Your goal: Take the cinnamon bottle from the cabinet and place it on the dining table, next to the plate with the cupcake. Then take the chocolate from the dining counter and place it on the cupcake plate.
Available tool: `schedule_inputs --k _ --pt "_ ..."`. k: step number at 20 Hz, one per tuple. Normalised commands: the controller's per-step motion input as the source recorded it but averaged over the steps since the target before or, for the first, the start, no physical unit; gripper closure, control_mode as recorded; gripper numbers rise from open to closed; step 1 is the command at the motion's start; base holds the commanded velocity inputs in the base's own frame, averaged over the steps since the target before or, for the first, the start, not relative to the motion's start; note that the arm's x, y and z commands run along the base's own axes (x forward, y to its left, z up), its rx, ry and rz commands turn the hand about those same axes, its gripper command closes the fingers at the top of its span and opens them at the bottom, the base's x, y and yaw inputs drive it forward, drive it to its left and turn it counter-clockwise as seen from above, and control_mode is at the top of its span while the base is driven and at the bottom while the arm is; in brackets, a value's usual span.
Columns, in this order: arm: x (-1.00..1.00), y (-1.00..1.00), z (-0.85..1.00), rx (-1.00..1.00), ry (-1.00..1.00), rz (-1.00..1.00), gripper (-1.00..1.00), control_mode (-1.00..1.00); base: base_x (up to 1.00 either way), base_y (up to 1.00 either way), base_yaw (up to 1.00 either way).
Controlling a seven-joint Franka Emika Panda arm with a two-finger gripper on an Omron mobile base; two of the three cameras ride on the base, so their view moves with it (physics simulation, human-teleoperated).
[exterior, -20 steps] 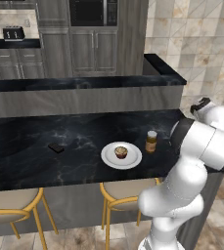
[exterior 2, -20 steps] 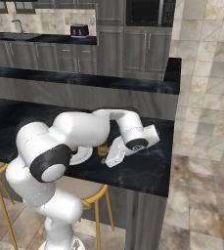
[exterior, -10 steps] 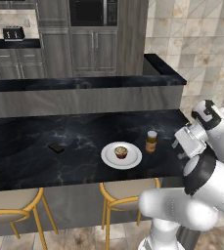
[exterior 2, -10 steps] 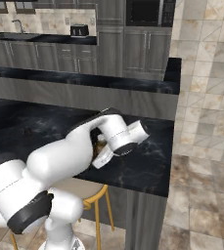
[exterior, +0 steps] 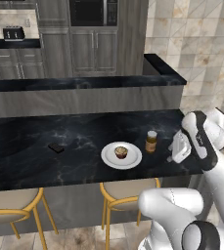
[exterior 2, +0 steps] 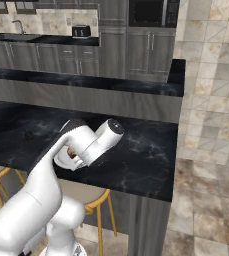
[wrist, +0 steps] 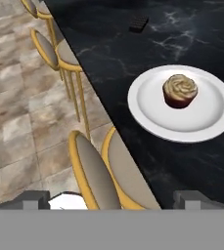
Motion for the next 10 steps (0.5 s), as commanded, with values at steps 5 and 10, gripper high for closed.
schedule_inputs --k 5,10 --pt "-0.15 0.57 0.23 -0.16 0.01 -0.22 -1.00 -1.00 0.00 0.00 0.00" --pt "0.02 0.66 0.18 -0.12 0.00 -0.20 -1.00 -1.00 0.00 0.00 0.00"
